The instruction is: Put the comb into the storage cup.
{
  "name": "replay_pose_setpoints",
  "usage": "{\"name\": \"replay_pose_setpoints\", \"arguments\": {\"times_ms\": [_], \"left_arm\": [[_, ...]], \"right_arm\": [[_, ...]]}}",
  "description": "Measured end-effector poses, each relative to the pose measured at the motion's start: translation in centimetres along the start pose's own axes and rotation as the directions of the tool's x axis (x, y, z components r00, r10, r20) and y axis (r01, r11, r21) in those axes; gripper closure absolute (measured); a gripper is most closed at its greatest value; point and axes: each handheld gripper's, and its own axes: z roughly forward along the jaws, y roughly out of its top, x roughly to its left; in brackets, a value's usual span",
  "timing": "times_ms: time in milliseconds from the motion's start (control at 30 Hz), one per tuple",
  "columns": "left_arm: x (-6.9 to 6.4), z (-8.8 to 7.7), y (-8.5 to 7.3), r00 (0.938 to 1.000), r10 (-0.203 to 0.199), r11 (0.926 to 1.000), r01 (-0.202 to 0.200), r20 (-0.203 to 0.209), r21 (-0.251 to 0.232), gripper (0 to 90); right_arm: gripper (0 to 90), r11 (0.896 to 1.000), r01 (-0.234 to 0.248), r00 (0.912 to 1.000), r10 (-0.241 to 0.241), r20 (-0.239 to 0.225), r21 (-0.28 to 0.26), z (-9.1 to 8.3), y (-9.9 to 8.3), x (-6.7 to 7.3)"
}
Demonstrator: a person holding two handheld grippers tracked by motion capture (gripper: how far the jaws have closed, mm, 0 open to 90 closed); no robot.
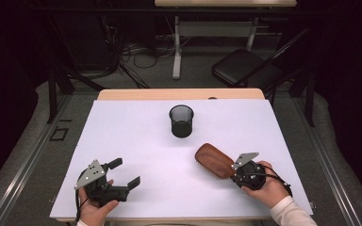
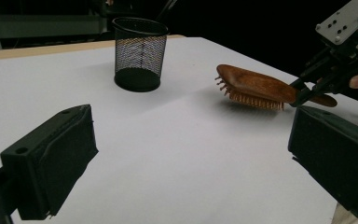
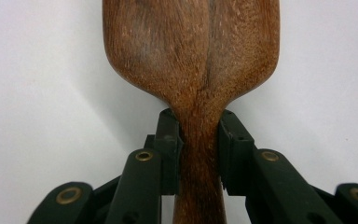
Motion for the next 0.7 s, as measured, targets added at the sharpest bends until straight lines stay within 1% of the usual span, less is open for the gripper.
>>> {"name": "replay_pose_setpoints", "arguments": {"times_ms": [167, 267, 333, 367, 433, 667, 700], "left_arm": [[0.0, 0.0, 0.0, 1.0, 0.001, 1.0, -0.001, 0.003, 0.0, 0.9], [0.0, 0.0, 0.0, 1.0, 0.001, 1.0, -0.001, 0.0, -0.001, 0.9], [0.0, 0.0, 0.0, 1.0, 0.001, 1.0, -0.001, 0.0, -0.001, 0.9], [0.0, 0.0, 0.0, 1.0, 0.001, 1.0, -0.001, 0.0, -0.001, 0.9], [0.0, 0.0, 0.0, 1.0, 0.001, 1.0, -0.001, -0.001, -0.001, 0.9], [0.0, 0.0, 0.0, 1.0, 0.002, 1.0, -0.002, -0.002, 0.0, 0.9], [0.0, 0.0, 0.0, 1.0, 0.002, 1.0, -0.002, -0.002, 0.0, 0.9]], "right_arm": [[72.4, 0.999, -0.002, 1.0, 0.002, 0.0, -0.036, -0.3, 0.3, 0.1], [72.4, 0.999, 0.002, 1.0, -0.002, 0.004, -0.052, -0.5, 0.5, 0.1], [72.4, 0.998, -0.005, 1.0, 0.006, 0.005, -0.055, -0.7, 0.6, 0.2], [72.4, 0.998, -0.001, 1.0, 0.001, 0.009, -0.07, -0.7, 0.7, 0.2], [72.4, 0.997, -0.004, 0.9999, 0.004, 0.012, -0.073, -0.8, 0.8, 0.2], [72.4, 0.994, -0.007, 0.9998, 0.009, 0.02, -0.111, -1.1, 1.1, 0.3], [72.4, 0.993, -0.015, 0.9997, 0.017, 0.018, -0.119, -1.2, 1.2, 0.3]]}}
